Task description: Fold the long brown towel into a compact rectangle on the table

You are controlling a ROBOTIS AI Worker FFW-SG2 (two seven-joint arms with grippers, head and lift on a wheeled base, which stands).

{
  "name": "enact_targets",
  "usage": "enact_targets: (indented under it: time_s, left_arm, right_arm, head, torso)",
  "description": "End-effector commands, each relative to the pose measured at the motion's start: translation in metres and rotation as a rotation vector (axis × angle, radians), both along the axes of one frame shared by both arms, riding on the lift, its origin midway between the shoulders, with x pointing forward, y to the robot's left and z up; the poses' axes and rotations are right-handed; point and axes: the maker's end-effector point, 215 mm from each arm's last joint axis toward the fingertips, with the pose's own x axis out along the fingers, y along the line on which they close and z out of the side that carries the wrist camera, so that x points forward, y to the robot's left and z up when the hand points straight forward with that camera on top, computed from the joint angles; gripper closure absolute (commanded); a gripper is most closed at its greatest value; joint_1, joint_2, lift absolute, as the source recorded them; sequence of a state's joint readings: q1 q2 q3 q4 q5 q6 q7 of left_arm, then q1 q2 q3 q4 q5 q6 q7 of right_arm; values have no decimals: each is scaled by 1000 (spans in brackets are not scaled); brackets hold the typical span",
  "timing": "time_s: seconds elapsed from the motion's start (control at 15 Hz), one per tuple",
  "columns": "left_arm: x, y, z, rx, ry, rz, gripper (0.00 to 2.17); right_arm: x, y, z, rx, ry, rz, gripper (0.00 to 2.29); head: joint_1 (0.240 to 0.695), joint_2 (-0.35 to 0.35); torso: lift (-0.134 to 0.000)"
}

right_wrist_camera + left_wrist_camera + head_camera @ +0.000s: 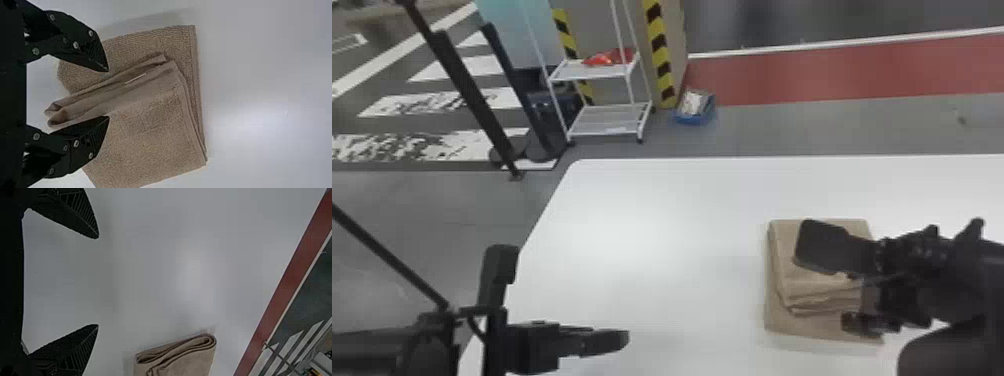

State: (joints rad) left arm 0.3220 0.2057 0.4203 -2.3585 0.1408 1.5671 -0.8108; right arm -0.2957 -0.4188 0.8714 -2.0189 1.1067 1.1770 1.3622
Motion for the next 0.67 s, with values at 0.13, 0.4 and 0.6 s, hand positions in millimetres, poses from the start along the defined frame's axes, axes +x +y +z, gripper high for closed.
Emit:
enact_targets:
  time_s: [0.13, 0.4, 0.6]
  left_arm:
    - [-1, -1, -1, -1, 6, -1, 76]
    - [-1, 0, -1, -2, 5, 1, 76]
    - [-1, 1, 0, -1, 4, 3, 76]
  right_arm:
    - [0, -1, -2, -6, 3, 3, 458]
    - [7, -9, -10, -42, 9, -12, 458]
    - [11, -5, -11, -42, 11, -12, 505]
  head:
    - [695, 262]
    - [695, 258]
    - [695, 249]
  torso:
    - [-124]
    - [-124]
    - [-124]
